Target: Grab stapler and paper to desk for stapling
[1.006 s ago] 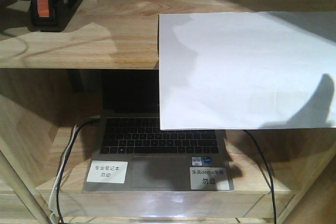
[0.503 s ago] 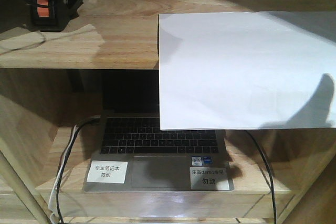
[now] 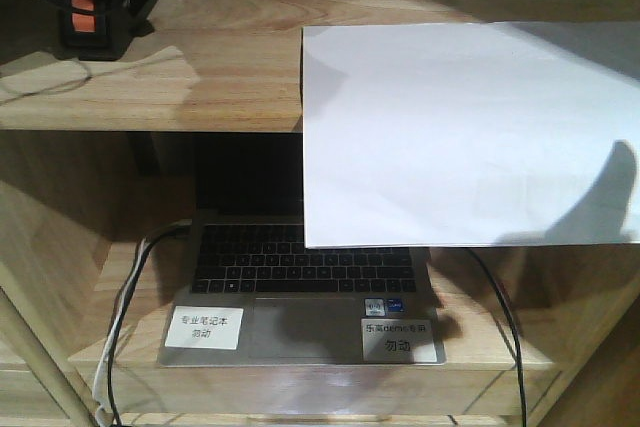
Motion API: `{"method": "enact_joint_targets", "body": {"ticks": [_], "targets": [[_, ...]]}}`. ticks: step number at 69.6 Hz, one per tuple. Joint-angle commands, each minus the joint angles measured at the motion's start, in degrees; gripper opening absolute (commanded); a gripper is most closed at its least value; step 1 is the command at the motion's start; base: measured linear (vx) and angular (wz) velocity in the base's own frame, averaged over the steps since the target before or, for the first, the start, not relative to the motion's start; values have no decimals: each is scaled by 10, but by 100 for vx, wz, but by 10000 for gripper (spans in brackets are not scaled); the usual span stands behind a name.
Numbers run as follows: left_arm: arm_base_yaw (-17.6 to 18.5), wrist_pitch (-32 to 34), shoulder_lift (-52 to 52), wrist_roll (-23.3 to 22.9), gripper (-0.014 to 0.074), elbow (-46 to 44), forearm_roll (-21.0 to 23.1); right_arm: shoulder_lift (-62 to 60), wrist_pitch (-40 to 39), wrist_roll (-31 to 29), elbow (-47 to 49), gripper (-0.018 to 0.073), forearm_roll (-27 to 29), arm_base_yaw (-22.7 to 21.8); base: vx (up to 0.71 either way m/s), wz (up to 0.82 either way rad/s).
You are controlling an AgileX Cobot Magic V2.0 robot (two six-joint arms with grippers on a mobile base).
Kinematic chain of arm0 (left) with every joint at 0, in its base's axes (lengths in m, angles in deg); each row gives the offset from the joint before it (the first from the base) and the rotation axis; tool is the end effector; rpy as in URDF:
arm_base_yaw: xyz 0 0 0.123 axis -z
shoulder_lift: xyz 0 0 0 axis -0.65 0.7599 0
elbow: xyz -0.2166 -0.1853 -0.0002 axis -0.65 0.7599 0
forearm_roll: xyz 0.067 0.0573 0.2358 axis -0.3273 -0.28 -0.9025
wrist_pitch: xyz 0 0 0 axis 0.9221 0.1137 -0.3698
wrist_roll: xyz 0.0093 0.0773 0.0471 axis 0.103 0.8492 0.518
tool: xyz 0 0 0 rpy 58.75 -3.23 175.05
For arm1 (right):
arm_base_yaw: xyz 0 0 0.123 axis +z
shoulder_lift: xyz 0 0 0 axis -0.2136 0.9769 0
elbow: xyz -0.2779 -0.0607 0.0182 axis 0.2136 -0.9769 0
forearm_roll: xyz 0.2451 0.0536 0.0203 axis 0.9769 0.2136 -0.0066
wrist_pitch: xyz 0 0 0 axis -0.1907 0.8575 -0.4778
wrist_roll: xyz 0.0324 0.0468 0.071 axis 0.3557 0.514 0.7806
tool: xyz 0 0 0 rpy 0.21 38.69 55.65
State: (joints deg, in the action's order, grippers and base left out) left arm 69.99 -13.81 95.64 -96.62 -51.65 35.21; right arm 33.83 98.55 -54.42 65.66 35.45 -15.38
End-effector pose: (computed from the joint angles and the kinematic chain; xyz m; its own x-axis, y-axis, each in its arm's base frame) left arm 0.2995 -0.1338 0.4681 -0.5170 0.0197 -0.8558 0.0904 0.9954 -0.0317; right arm 0.0671 0.0029 0.4400 -0.0663 0.0267 -0.9974 -0.0148 0.9995 0.0277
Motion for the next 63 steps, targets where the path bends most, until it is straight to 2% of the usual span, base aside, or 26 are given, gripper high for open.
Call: {"method": "enact_joint_targets", "body": {"ticks": [1,9,27,40,54,63], "targets": [[0,30,-20,-3,203,-19,-4,7,-45,-2,13,363,1,-4,0,0],[0,27,-21,-3,-6,-19,-4,7,-45,-2,13,363,1,-4,0,0],[0,28,-34,3,-8,-19,-3,7,-45,-2,13,363,1,-4,0,0],[2,35,-82,49,-7,-11,19,7,-45,-2,13,363,1,-4,0,0],[2,134,-196,67,-7,102,32,7,-45,-2,13,363,1,-4,0,0],[2,202,-284,93,-7,202,64,7,-45,-2,13,363,1,-4,0,0]]}}
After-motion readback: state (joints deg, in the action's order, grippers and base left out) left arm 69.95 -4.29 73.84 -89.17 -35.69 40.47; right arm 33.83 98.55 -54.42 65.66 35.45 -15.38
